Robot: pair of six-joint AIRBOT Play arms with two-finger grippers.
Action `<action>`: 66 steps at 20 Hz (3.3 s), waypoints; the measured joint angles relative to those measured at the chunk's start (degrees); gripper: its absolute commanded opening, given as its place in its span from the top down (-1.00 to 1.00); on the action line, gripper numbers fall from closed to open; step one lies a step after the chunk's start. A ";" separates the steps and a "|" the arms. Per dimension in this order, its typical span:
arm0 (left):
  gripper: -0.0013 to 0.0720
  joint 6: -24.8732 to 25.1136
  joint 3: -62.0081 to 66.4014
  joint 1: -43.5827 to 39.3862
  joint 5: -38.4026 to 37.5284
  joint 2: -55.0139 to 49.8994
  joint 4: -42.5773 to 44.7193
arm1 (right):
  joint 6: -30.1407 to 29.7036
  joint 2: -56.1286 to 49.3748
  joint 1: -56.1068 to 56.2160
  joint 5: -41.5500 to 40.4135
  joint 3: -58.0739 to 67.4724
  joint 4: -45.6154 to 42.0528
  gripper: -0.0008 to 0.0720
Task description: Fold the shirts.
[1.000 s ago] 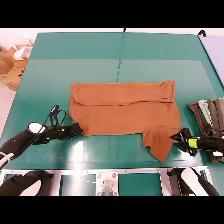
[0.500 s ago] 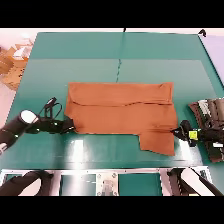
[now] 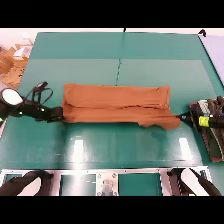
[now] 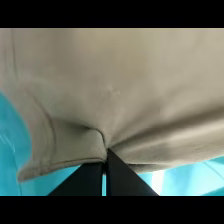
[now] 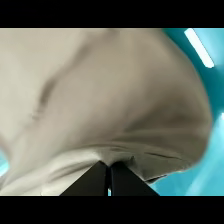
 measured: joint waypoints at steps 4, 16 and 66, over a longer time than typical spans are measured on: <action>0.91 0.04 8.37 0.11 0.79 -4.11 -0.72 | 0.33 -5.22 4.42 -3.06 7.89 4.37 0.92; -0.79 2.58 36.81 -2.89 13.22 -36.44 -9.09 | 0.39 -37.24 13.66 -16.83 28.59 8.74 0.44; 0.91 1.09 56.26 -39.30 25.59 -61.07 -25.27 | -13.40 -30.51 19.52 20.28 55.69 10.29 0.92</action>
